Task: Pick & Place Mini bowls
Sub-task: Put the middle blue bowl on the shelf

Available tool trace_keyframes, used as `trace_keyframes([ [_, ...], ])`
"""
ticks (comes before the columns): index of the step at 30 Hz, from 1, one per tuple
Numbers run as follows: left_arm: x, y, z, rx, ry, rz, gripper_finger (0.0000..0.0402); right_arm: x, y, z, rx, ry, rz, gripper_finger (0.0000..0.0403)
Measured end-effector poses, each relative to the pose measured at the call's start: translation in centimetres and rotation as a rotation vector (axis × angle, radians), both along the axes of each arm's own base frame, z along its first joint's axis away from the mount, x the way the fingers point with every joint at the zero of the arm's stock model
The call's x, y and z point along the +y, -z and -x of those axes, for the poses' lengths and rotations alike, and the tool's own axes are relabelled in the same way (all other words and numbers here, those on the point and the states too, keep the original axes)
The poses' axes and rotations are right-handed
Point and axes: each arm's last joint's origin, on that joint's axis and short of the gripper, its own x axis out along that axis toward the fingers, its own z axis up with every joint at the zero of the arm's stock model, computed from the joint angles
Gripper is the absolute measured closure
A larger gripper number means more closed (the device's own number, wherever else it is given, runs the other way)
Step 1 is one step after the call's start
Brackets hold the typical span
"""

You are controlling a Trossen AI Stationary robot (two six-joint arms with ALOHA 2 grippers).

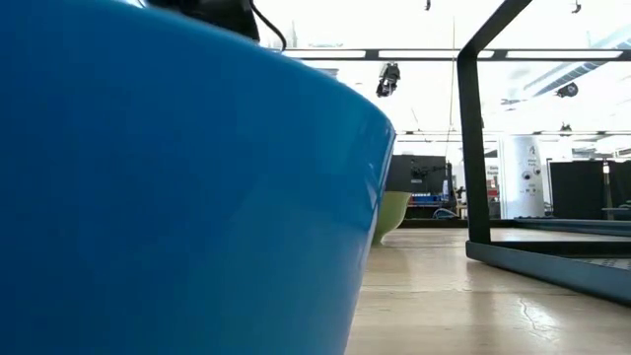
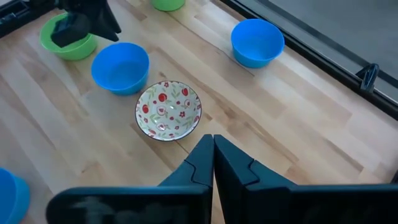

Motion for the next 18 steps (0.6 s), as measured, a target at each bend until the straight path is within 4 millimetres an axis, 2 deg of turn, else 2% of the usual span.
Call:
trace_keyframes([
  [18, 0.7, 3.8, -1.9, 0.106, -0.007, 0.009, 0.0301, 0.0, 0.0, 0.0, 0.008, -0.013, 0.008, 0.0394],
])
